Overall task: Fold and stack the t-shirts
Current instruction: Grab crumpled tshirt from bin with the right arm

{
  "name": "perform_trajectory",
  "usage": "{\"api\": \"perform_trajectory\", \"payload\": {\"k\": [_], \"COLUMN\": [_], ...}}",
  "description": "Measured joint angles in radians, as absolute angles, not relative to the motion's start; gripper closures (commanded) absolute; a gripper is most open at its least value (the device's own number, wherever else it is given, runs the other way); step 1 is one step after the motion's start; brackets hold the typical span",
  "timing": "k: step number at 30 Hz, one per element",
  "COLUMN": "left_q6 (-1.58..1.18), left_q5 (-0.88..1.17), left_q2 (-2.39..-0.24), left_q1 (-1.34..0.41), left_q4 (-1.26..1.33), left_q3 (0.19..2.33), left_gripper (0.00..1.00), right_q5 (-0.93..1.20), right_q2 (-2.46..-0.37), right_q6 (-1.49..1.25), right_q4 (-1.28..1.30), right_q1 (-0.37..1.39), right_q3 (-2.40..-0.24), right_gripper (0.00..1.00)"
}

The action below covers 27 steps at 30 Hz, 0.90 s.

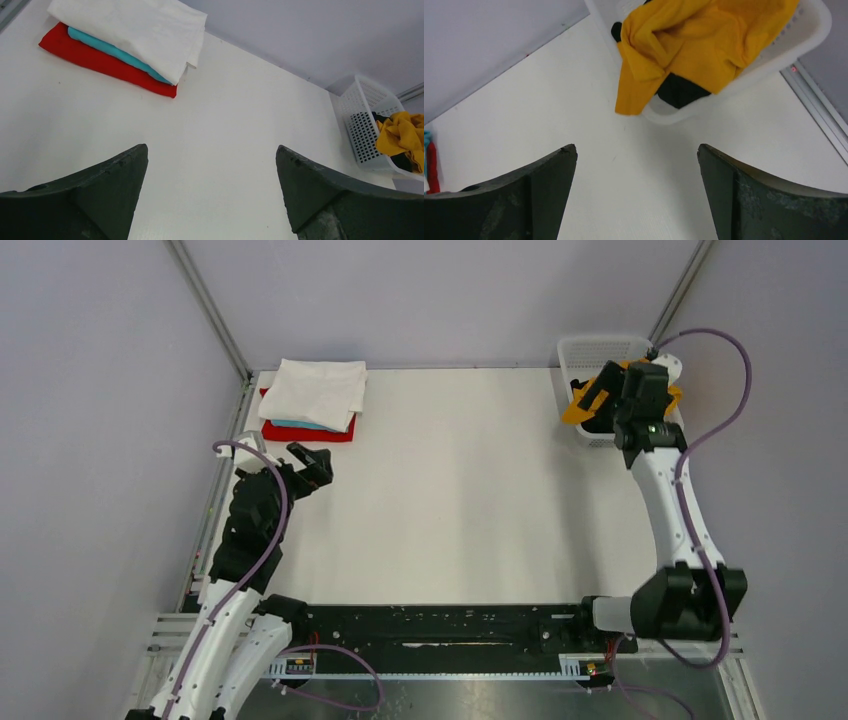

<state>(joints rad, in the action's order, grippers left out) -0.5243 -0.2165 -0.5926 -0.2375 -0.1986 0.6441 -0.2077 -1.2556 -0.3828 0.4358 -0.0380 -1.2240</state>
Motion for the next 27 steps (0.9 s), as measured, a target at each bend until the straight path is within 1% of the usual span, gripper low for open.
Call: {"api": "perform_trajectory", "payload": {"k": [8, 9, 10, 12, 13, 14, 15, 16, 17, 18, 19, 22, 27], "left_q6": [-0.524, -0.524, -0.524, -0.524, -0.524, -0.524, -0.524, -0.522, -0.521, -0.521, -0.521, -0.520, -0.517], "left_q5": [-0.219, -0.219, -0.219, -0.220, -0.220, -0.220, -0.220, -0.222, -0.224, -0.226, -0.228, -0.228, -0.217], "left_q2": [-0.629, -0.632, -0.636, -0.643, -0.647, -0.651, -0.655, -0.657, -0.659, -0.659, -0.657, -0.654, -0.642], "left_q1": [-0.237, -0.237, -0.237, -0.237, -0.237, -0.237, -0.237, -0.237, -0.237, -0.237, -0.237, -0.237, -0.237], "left_q4": [-0.225, -0.226, -0.226, -0.227, -0.228, -0.228, -0.229, -0.232, -0.236, -0.239, -0.239, -0.238, -0.231], "left_q3": [0.644, 0.644, 0.644, 0.644, 0.644, 0.644, 0.644, 0.644, 0.644, 0.644, 0.644, 0.644, 0.644], "left_gripper": [0.01, 0.01, 0.01, 0.01, 0.01, 0.01, 0.01, 0.01, 0.01, 0.01, 0.01, 0.01, 0.01], "right_q5": [-0.229, -0.232, -0.236, -0.238, -0.233, -0.220, -0.204, -0.181, -0.162, -0.152, -0.144, -0.148, -0.176], "right_q2": [-1.729, -1.788, -1.848, -1.948, -2.004, -2.045, -2.096, -2.148, -2.189, -2.226, -2.257, -2.276, -2.187], "right_q6": [-0.367, -0.367, -0.367, -0.367, -0.361, -0.360, -0.353, -0.343, -0.339, -0.332, -0.326, -0.313, -0.282], "right_q4": [0.552, 0.569, 0.589, 0.615, 0.635, 0.649, 0.678, 0.707, 0.732, 0.765, 0.793, 0.867, 0.911], "right_q1": [-0.105, -0.113, -0.118, -0.126, -0.130, -0.133, -0.136, -0.139, -0.140, -0.141, -0.140, -0.140, -0.140], "right_q3": [-1.662, -1.715, -1.768, -1.850, -1.899, -1.935, -1.991, -2.054, -2.107, -2.163, -2.217, -2.303, -2.329], "right_gripper": [0.00, 0.01, 0.05, 0.20, 0.30, 0.42, 0.57, 0.75, 0.86, 0.92, 0.96, 1.00, 1.00]}}
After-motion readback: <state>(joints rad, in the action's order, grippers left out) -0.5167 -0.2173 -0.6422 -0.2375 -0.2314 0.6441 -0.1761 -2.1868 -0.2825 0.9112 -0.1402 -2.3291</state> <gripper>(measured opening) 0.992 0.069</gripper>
